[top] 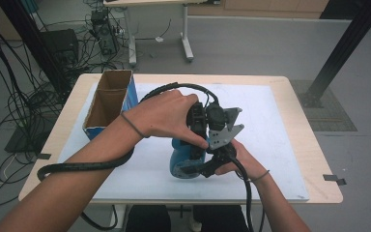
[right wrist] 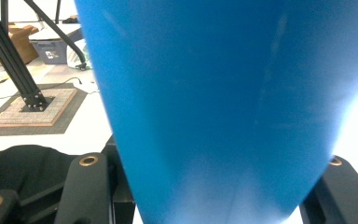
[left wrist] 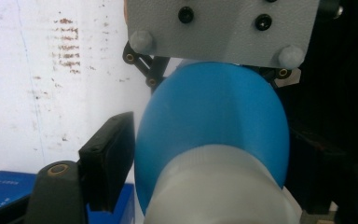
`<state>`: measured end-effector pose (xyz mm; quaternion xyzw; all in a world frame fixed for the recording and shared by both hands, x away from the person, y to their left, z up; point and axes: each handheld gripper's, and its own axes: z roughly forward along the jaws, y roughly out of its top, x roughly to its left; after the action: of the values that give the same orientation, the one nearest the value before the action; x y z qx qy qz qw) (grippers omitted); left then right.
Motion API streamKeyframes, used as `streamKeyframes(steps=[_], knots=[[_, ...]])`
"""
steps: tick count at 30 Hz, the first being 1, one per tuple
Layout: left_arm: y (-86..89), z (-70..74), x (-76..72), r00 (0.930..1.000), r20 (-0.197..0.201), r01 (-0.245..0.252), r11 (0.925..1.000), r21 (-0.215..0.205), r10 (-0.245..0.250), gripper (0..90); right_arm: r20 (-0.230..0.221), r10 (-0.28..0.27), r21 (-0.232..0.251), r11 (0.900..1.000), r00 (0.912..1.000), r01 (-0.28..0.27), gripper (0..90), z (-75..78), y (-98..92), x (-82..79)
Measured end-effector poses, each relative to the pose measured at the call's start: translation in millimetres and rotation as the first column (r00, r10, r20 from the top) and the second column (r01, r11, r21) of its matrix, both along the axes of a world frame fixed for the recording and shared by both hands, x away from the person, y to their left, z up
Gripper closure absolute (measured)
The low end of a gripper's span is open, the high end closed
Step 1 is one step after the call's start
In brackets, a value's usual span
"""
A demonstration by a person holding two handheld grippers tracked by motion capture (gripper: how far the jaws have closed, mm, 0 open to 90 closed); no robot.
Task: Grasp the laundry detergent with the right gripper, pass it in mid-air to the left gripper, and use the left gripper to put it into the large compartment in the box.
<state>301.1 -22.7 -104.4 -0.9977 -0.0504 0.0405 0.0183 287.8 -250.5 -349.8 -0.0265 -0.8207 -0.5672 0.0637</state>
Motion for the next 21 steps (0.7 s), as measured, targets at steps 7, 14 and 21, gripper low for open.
streamKeyframes(steps=[7,14,21], knots=[[0.4,-2.0,0.5,1.0000,-0.004,0.000,1.0000,0.004,0.000,33.4,0.001,0.001,-0.002,1.000,1.0000,-0.001,41.7,0.2,1.0,0.2],[1.9,-2.6,1.9,1.0000,-0.009,0.000,1.0000,-0.001,0.000,36.7,-0.005,0.003,-0.001,1.000,1.0000,-0.003,41.7,-0.1,1.9,0.7],[1.4,-2.3,2.6,0.9999,-0.014,-0.001,1.0000,0.002,0.001,37.0,0.002,0.005,-0.004,1.000,1.0000,-0.005,41.8,0.9,2.4,0.9]])
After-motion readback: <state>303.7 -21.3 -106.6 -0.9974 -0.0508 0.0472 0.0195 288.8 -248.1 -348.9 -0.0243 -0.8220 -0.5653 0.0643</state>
